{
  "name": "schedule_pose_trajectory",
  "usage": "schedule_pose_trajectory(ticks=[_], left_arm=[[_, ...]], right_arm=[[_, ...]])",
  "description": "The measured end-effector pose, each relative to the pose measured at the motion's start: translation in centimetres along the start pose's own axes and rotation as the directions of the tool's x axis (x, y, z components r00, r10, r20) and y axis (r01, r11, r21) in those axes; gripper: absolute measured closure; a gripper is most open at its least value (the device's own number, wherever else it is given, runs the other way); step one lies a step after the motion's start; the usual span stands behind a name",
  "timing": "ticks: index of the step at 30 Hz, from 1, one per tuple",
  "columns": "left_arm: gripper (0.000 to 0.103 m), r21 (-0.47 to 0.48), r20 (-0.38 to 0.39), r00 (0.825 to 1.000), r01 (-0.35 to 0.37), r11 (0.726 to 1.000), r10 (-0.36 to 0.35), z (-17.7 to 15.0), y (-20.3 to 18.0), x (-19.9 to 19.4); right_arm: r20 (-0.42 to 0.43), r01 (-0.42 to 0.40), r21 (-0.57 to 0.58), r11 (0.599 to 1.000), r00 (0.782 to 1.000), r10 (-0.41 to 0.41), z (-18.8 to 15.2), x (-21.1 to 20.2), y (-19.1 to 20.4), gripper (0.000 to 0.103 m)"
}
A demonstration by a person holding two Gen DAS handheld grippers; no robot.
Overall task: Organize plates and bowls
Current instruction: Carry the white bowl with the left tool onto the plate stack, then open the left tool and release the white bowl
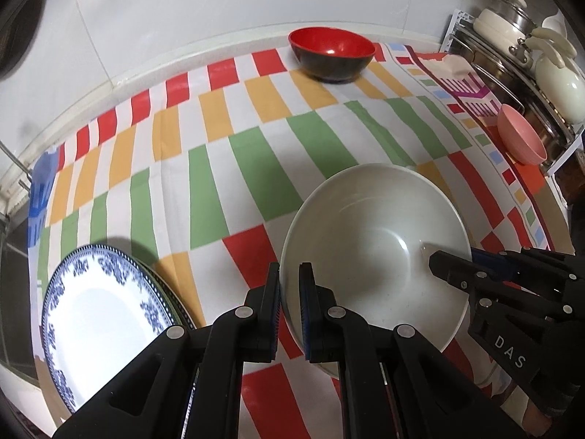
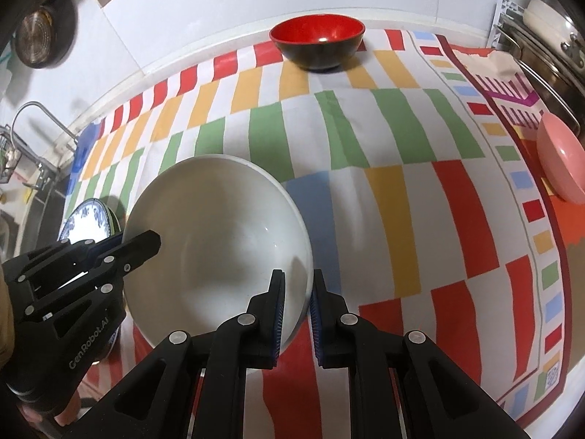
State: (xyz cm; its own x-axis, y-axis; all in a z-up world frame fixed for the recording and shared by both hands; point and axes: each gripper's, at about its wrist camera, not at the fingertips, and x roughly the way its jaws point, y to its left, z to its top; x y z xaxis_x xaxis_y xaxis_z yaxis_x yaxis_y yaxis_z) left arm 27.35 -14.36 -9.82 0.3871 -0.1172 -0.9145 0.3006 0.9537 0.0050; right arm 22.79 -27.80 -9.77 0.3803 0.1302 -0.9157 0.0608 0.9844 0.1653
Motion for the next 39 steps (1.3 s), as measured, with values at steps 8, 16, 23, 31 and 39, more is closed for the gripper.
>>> schedule_pose_trajectory(ticks=[8,16,23,31,39], left_arm=[[0.092,-0.029,-0.023,1.0,0.014,0.999,-0.015,-0.7,0.2,0.4],[0.091,-0.053,-0.036,0.999,0.029,0.998,-0.031,-0.9,0.5,0.7],[0.08,-0.047,0.004,1.0,0.01,0.999,-0.01,-0.7,0.7,-0.3],[0.063,-0.001,0.109,0.994,0.005,1.0,-0.005,0.8,-0.1,-3.1],[0.056,0.091,0.201,0.979,0.019,0.996,-0.037,4.1,-3.1,-5.3]], right_arm=[[-0.007,0.001,0.001,1.0,1.0,-0.001,-0.1,0.2,0.0,0.088],[0.0,-0.016,0.01,1.0,1.0,0.016,0.0,0.2,0.0,0.087],[0.027,-0.037,0.041,0.998,0.999,0.036,0.3,-0.2,-0.6,0.083],[0.175,0.024,0.068,0.997,0.984,-0.036,0.6,-3.5,-1.3,0.071],[0.281,0.09,0.154,0.984,0.951,-0.131,1.2,-6.8,-4.2,0.061]])
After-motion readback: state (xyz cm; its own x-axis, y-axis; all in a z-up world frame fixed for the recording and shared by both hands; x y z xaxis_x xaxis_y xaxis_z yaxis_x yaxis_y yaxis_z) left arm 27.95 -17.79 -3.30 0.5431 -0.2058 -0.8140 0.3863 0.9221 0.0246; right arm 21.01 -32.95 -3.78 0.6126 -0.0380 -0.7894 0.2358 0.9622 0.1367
